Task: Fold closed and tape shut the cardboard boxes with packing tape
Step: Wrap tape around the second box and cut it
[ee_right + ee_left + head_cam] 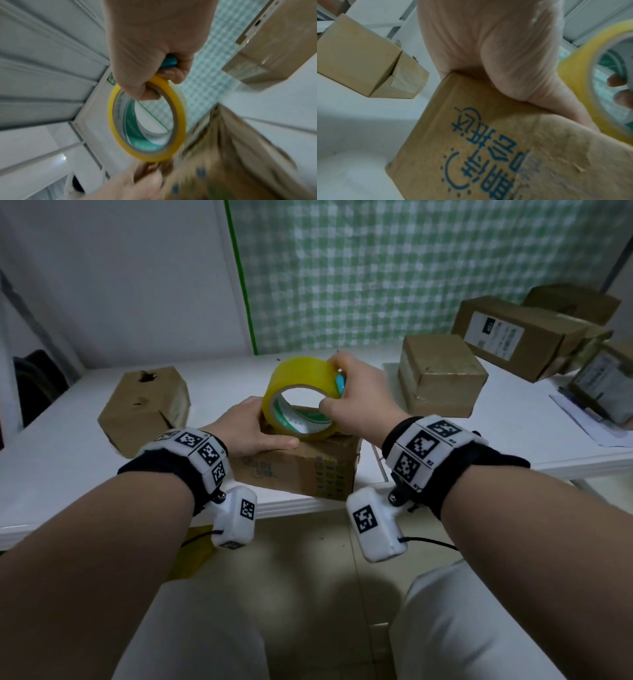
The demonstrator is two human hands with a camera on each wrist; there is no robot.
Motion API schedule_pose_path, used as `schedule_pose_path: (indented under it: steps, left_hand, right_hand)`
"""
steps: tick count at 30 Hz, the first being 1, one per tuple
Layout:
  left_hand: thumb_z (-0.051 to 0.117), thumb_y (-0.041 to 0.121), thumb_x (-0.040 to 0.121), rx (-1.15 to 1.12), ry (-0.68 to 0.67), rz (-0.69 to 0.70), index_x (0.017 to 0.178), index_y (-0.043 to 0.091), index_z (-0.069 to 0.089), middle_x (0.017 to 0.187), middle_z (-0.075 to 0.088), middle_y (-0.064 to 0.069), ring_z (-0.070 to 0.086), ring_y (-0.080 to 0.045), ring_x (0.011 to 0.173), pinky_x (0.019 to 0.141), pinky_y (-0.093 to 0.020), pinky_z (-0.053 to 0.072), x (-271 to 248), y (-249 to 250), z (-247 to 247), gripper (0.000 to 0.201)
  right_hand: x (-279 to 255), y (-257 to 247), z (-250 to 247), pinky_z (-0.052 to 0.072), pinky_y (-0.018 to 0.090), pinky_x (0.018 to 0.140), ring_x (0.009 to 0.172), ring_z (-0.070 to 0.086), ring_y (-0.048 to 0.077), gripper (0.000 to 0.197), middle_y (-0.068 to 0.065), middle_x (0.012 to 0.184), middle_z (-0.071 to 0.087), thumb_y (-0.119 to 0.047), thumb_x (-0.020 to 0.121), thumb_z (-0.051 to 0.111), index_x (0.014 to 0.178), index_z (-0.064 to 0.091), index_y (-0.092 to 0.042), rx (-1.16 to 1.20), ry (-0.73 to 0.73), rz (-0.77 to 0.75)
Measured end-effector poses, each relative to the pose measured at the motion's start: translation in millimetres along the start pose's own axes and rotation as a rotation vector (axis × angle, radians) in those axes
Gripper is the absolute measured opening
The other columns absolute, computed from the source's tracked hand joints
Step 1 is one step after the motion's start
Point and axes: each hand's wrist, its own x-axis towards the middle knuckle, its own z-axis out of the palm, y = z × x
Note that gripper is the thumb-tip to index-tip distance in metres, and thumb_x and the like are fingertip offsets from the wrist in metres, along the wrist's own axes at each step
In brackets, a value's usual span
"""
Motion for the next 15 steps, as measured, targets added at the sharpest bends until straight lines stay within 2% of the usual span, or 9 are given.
schedule_pose_path:
  steps: [2,4,5,7,9,12,15]
  left_hand:
    - [0.068,0.074,0.06,0.085,-0.024,-0.02,0.122,0.025,0.05,0.119,0.051,0.005,0.05,-0.014,0.108,0.099,-0.036,0.042,1.5,1.5,-1.9,0.081]
    - [0.069,0.061,0.069,0.125,-0.034,-0.033,0.127,0.02,0.047,0.116,0.043,0.004,0.044,-0.015,0.107,0.096,-0.032,0.039,-0.1,5.8,-2.9,0.074]
    - [0.068,0.06,0.068,0.128,-0.032,-0.029,0.128,0.019,0.046,0.116,0.042,0.002,0.043,-0.016,0.107,0.095,-0.032,0.038,0.1,6.5,-2.5,0.076]
    - [0.062,0.065,0.061,0.125,-0.032,-0.019,0.131,0.019,0.045,0.12,0.043,0.0,0.043,-0.016,0.107,0.096,-0.033,0.038,-2.0,10.2,-2.8,0.086]
    - [0.059,0.066,0.059,0.12,-0.04,-0.022,0.134,0.019,0.042,0.126,0.043,-0.003,0.042,-0.016,0.108,0.098,-0.033,0.037,-3.5,12.8,-2.0,0.09]
    - [0.057,0.067,0.059,0.151,-0.046,-0.028,0.135,0.018,0.041,0.131,0.043,-0.005,0.043,-0.02,0.115,0.101,-0.034,0.036,-3.7,16.1,-0.8,0.092]
    - [0.058,0.07,0.06,0.157,-0.039,-0.019,0.136,0.018,0.041,0.133,0.043,-0.007,0.043,-0.021,0.118,0.101,-0.033,0.035,-3.6,16.4,0.8,0.093]
  right_hand:
    - [-0.7,0.6,-20.9,0.05,0.033,0.07,0.086,0.057,0.024,0.045,0.003,0.096,0.055,-0.015,0.079,0.063,0.123,0.054,-0.02,-0.052,0.021,-0.014]
    - [-4.9,7.2,-45.1,0.048,0.031,0.069,0.084,0.055,0.021,0.046,0.0,0.096,0.052,-0.017,0.08,0.061,0.126,0.054,-0.025,-0.165,0.015,-0.007]
    - [-8.1,11.6,-56.0,0.045,0.03,0.068,0.083,0.053,0.02,0.047,-0.002,0.096,0.051,-0.018,0.081,0.061,0.126,0.054,-0.028,-0.236,-0.002,-0.009]
    - [-15.9,18.5,-71.5,0.042,0.028,0.068,0.084,0.052,0.018,0.048,-0.004,0.097,0.052,-0.02,0.082,0.059,0.128,0.054,-0.033,-0.37,-0.05,-0.036]
    - [-22.0,24.1,-79.2,0.042,0.027,0.067,0.089,0.055,0.02,0.049,-0.003,0.109,0.059,-0.024,0.084,0.057,0.13,0.052,-0.038,-0.499,-0.093,-0.069]
    - [-30.4,32.9,-84.4,0.037,0.026,0.056,0.082,0.05,0.019,0.051,0.0,0.113,0.062,-0.024,0.085,0.053,0.132,0.048,-0.043,-0.686,-0.151,-0.083]
    - [-38.9,42.9,-80.8,0.04,0.028,0.062,0.091,0.057,0.024,0.053,0.002,0.112,0.062,-0.022,0.085,0.049,0.132,0.047,-0.046,-0.752,-0.208,-0.067]
